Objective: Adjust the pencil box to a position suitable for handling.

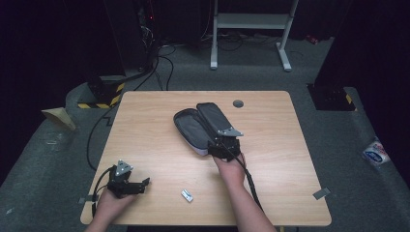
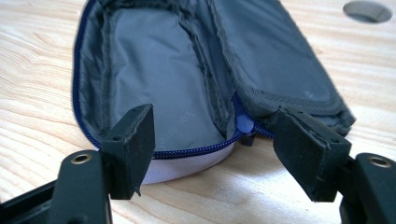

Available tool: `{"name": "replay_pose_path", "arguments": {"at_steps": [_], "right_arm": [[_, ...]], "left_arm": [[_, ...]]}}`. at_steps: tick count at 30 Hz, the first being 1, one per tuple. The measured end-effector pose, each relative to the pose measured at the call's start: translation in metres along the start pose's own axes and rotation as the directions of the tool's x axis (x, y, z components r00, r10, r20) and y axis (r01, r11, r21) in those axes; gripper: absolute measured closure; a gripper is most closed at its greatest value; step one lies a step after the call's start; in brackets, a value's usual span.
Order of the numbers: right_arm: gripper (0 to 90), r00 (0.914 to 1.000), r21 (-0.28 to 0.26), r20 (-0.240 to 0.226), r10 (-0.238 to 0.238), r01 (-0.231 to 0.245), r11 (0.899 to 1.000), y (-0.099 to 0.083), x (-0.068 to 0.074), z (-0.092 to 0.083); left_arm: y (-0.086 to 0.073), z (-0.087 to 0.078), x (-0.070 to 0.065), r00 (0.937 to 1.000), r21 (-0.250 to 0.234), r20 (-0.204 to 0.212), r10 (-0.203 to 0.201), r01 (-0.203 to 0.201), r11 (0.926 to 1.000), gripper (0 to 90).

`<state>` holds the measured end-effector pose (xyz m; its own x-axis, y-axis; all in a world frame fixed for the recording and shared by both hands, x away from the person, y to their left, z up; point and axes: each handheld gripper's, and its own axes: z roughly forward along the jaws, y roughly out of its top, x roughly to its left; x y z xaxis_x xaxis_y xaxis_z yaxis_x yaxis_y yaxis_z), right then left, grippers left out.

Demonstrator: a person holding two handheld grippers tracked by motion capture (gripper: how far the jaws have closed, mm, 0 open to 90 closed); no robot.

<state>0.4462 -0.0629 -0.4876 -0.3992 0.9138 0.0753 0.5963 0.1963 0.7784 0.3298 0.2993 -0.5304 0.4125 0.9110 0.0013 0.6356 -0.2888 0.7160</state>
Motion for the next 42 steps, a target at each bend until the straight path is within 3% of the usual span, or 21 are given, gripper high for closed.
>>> {"name": "replay_pose_path", "arguments": {"at_steps": [5, 14, 27, 39, 42], "right_arm": [[28.5, 0.9997, 0.013, 0.011, 0.022, -0.022, 1.0, -0.002, 0.002, 0.009], [28.8, 0.9997, 0.028, 0.023, 0.013, -0.013, 1.0, -0.004, -0.001, 0.011], [29.4, 0.9993, 0.039, 0.037, 0.006, -0.008, 0.999, -0.015, -0.014, -0.001], [30.7, 0.9979, 0.024, 0.064, 0.006, -0.007, 1.0, -0.033, -0.046, -0.033], [31.3, 0.9965, 0.019, 0.078, 0.031, -0.032, 0.999, -0.04, -0.06, -0.043]], "left_arm": [[0.0, 0.0, 0.0, 1.0, -0.001, -0.001, 0.0, 0.0, 1.0, 4.3], [0.0, 0.0, 0.0, 1.0, -0.003, -0.002, 0.001, -0.001, 1.0, 4.4], [0.0, 0.0, 0.0, 1.0, -0.004, 0.0, 0.0, 0.0, 1.0, 4.4], [-0.001, 0.0, 0.0, 1.0, -0.003, 0.0, 0.0, 0.0, 1.0, 4.6], [-0.001, -0.001, 0.0, 1.0, -0.002, 0.001, -0.001, 0.001, 1.0, 4.6]]}}
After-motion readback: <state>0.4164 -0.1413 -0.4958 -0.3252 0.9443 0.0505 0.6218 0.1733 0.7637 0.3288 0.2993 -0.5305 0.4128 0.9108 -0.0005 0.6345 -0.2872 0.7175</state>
